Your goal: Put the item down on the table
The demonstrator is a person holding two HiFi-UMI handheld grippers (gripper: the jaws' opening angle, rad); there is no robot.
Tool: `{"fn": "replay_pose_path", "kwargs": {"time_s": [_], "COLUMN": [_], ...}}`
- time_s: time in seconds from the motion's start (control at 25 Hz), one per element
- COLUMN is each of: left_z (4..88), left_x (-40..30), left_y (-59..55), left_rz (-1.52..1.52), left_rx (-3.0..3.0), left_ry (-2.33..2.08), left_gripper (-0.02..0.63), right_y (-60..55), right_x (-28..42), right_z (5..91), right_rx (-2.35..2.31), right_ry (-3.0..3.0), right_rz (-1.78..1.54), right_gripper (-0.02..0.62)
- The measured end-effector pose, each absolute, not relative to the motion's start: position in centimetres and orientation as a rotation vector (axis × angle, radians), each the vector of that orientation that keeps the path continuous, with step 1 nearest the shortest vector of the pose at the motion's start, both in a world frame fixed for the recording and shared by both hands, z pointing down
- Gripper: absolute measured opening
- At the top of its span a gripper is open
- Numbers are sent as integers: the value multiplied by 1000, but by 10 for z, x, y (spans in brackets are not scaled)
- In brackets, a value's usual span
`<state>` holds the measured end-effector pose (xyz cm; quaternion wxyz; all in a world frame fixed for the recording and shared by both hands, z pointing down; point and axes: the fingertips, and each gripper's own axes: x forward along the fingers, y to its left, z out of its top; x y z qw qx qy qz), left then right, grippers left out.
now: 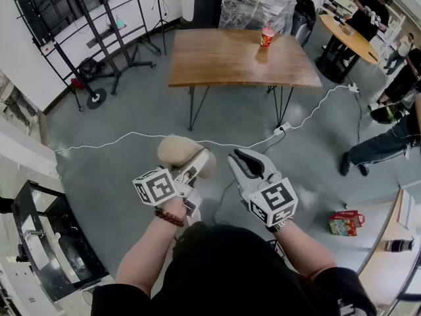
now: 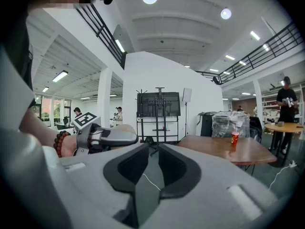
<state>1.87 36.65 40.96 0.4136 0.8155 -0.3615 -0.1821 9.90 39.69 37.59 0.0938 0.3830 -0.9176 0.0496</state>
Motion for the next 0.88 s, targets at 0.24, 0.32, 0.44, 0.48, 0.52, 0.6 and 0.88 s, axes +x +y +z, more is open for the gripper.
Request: {"fn": "replay_pose_path", "kwargs": {"time_s": [0.24,0.32,0.44,0.48,0.52,0.6,0.88], "left_z": [414,413,411,411,411,412,414], "left_x": [-38,-52,-76,-84,-90,-99,-118], "left_y": [329,318,304,301,298,293,270], "left_rz": [-463,-457,-460,-463,-465,-470,-493], "left_rx": [2047,2050,2052,2045,2037,2019,1985], "left_ry": [-881,-867,-847,-839,-832,-819,-795], "left_gripper": [336,336,336,336,336,335,335], "right_y": [366,355,343,341,339,335,319], "right_x": [36,18,-11,-20,-28,-41,-76], "right_z": [380,378,377,377,378,378,385], "right_rx": [1127,1130,1125,1119,1110,1091,980], "right_ry": [-2719,-2716,-2712,-2709,-2707,-2704,-2701], "right_rz": [138,136,133,132,129,123,106], "right_gripper": [72,75,82,84,87,95,140]}}
